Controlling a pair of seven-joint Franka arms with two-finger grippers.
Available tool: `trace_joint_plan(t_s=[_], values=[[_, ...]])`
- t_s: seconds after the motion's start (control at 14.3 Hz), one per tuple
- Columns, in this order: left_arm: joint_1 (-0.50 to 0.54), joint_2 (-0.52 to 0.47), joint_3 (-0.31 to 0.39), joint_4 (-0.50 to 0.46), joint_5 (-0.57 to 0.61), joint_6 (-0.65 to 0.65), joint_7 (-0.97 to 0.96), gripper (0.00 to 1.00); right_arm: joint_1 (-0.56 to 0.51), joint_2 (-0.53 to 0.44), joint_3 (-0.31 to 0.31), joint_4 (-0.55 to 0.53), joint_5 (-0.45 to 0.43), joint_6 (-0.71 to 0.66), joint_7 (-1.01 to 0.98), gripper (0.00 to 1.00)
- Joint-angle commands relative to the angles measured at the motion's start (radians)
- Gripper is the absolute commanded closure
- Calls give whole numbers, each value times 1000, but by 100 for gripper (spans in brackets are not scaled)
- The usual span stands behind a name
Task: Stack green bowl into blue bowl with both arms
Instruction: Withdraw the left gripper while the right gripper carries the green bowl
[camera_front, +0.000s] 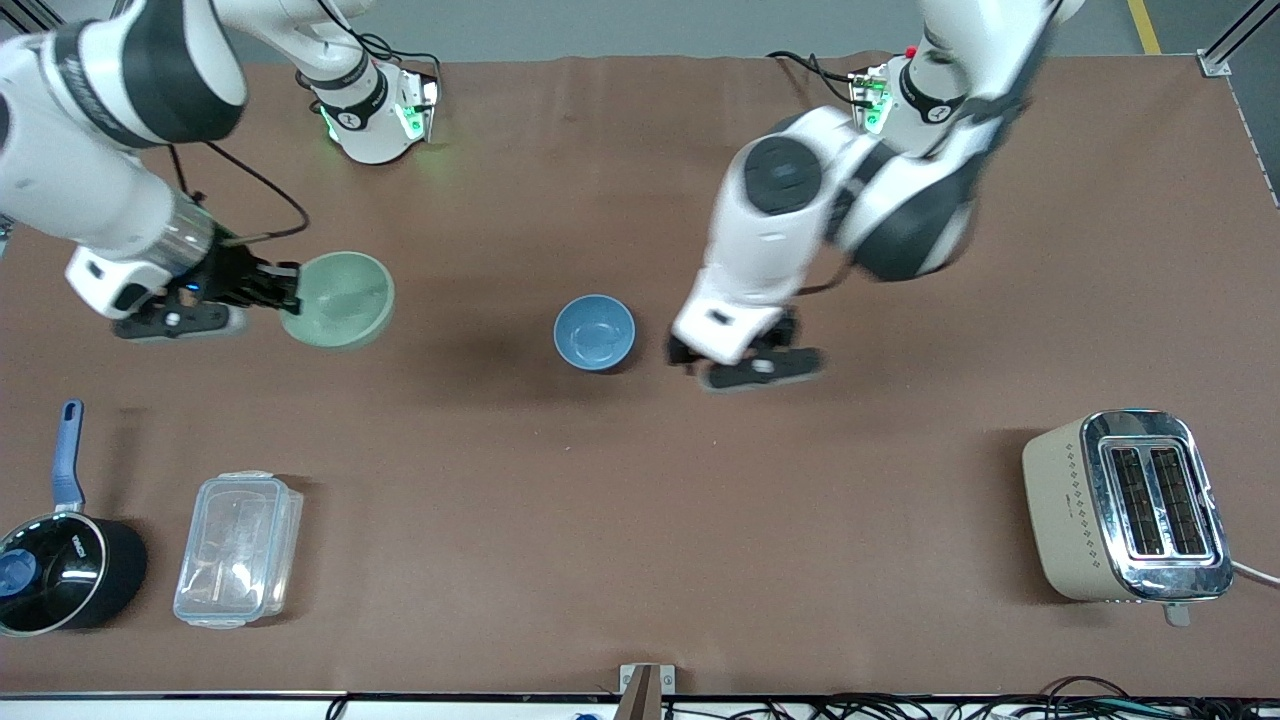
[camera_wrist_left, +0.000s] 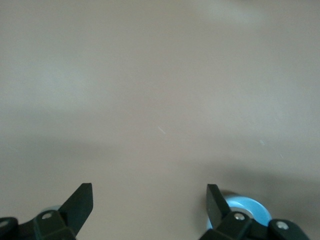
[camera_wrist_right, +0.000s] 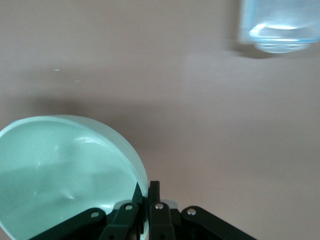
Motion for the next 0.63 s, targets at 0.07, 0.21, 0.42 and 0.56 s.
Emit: trace_joint_plan(t_s=[0.07, 0.21, 0.42, 0.56], values=[[217, -165, -7, -37, 10, -99, 289, 0, 121, 96, -11, 22, 73, 77, 87, 100], [293, -230, -7, -40, 7, -161, 319, 0, 206, 133, -11, 24, 75, 134, 200, 100], [355, -286, -7, -42, -4, -245, 394, 0, 291, 211, -11, 24, 75, 220, 259, 100], [380, -300, -7, -40, -6, -278, 443, 0, 311, 254, -11, 22, 121, 260, 258, 100]])
